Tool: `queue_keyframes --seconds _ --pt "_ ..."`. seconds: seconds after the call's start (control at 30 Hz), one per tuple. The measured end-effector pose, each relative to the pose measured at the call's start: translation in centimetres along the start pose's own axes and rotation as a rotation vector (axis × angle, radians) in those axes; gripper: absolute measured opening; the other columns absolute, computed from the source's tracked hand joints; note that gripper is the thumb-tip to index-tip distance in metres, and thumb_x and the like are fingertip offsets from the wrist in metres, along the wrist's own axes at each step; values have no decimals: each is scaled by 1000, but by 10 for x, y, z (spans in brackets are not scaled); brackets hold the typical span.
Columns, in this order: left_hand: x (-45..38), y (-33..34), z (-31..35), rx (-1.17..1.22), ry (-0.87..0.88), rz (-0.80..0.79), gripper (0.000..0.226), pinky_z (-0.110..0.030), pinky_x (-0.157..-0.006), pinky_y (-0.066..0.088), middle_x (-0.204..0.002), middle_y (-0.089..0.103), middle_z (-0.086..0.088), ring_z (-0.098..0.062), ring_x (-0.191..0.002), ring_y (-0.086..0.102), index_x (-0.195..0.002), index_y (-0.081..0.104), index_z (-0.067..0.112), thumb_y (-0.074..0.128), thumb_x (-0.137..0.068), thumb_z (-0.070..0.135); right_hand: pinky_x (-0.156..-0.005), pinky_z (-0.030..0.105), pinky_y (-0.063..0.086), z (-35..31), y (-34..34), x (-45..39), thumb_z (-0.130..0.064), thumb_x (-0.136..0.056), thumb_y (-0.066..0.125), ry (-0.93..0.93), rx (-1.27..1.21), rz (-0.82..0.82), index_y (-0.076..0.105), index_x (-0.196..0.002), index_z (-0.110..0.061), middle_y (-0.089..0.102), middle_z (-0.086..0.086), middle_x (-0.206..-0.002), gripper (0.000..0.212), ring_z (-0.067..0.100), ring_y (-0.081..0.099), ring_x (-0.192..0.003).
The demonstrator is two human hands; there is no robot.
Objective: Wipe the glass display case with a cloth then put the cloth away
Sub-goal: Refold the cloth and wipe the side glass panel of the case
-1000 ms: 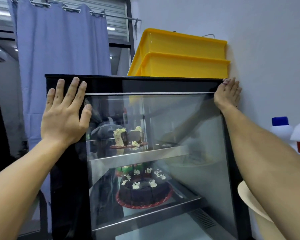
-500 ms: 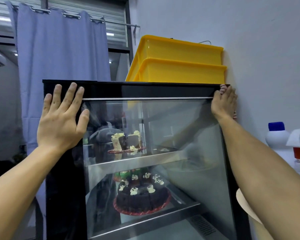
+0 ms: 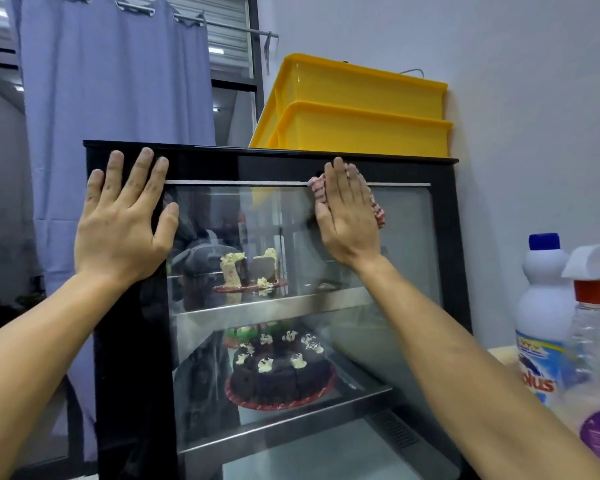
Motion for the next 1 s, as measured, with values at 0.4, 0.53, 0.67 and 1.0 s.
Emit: queue_keyframes --seconds 0.4,0.53,0.67,1.0 --pt "1 1 1 -11 -9 -9 66 -42 -131 -4 -174 15 0 -29 -162 4 -166 24 22 33 -104 44 -131 50 1 -55 1 -17 -42 -107 19 369 -70 104 9 -166 -5 1 16 -174 70 32 0 -162" --pt "1 0 0 8 -9 -37 61 -40 -131 -5 -174 14 1 -26 -162 2 -166 23 21 25 -107 37 -132 44 1 -114 13 5 -37 -106 27 61 -101 13 19 -167 -14 9 7 -175 65 23 3 -162" --pt "1 -1 1 7 -18 -31 59 -36 -130 -7 -174 13 3 -25 -162 2 -166 23 22 24 -108 35 -131 45 0 -63 2 14 -41 -108 18 472 -59 88 10 -168 -17 0 3 -176 65 20 -4 -162" --pt "-1 -2 -5 -17 67 -95 60 -34 -129 -10 -175 7 1 -23 -162 -4 -167 16 17 21 -110 37 -131 48 7 -177 28 0 -37 -107 31 63 -71 41 23 -166 -13 14 8 -174 64 28 7 -162"
Point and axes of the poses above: each hand's wrist, its own x-axis away from the middle knuckle, its own y-axis out of the palm, z = x × y, the point moved 4 cm from there along -x, towards the middle knuckle
